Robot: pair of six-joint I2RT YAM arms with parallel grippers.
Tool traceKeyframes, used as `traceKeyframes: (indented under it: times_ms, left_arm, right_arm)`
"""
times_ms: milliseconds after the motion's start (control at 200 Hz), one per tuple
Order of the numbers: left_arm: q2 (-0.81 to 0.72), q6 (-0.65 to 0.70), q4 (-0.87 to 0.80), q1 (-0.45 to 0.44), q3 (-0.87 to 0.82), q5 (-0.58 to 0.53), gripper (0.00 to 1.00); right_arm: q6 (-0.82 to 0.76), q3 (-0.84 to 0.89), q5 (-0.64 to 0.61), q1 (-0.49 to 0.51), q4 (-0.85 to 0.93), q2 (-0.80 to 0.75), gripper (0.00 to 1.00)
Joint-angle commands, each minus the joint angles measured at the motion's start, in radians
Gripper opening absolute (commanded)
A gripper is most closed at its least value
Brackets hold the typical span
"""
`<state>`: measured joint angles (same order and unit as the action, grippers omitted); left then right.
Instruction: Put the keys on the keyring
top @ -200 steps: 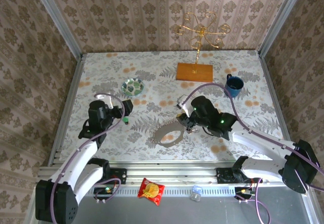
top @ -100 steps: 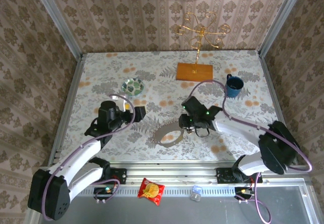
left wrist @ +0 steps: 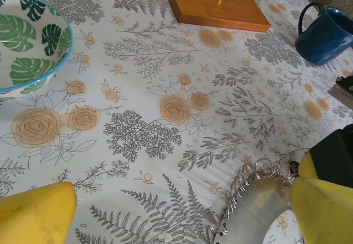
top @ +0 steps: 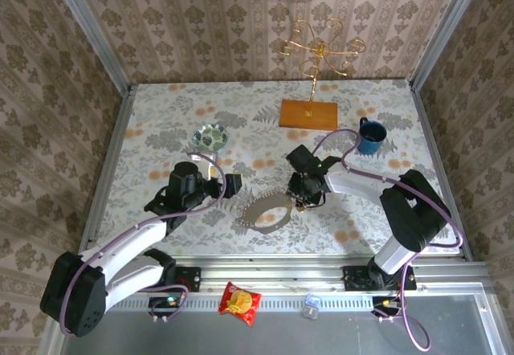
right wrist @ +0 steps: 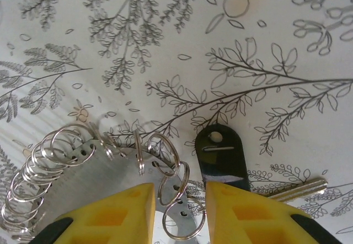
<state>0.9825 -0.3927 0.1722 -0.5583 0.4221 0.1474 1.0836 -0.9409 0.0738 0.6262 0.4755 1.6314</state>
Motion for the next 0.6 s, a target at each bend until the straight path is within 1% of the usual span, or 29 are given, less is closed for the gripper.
traceKeyframes:
  times_ms: [0,160,375,480,595]
  left_arm:
    - [0.002,0.014,0.03,-0.009,0.001,-0.026,1.0]
    - [0.008,0.014,0.038,-0.011,0.001,-0.03,1.0]
    - [0.008,0.02,0.034,-0.012,0.005,-0.031,1.0]
    - [0.008,0.019,0.031,-0.012,0.007,-0.031,1.0]
    - [0.004,0.02,0.027,-0.012,0.007,-0.032,1.0]
  right_arm:
    - [0.101,-0.01,0.019,0.003,0.009,0.013,0.31]
    - [0.116,-0.001,0.032,0.003,-0.007,0.027,0.29]
    - [0.121,-0.005,0.04,0.004,-0.021,0.035,0.18]
    - [0.122,-0.007,0.035,0.004,-0.019,0.037,0.16]
    - [0.124,-0.008,0.031,0.004,-0.018,0.041,0.15]
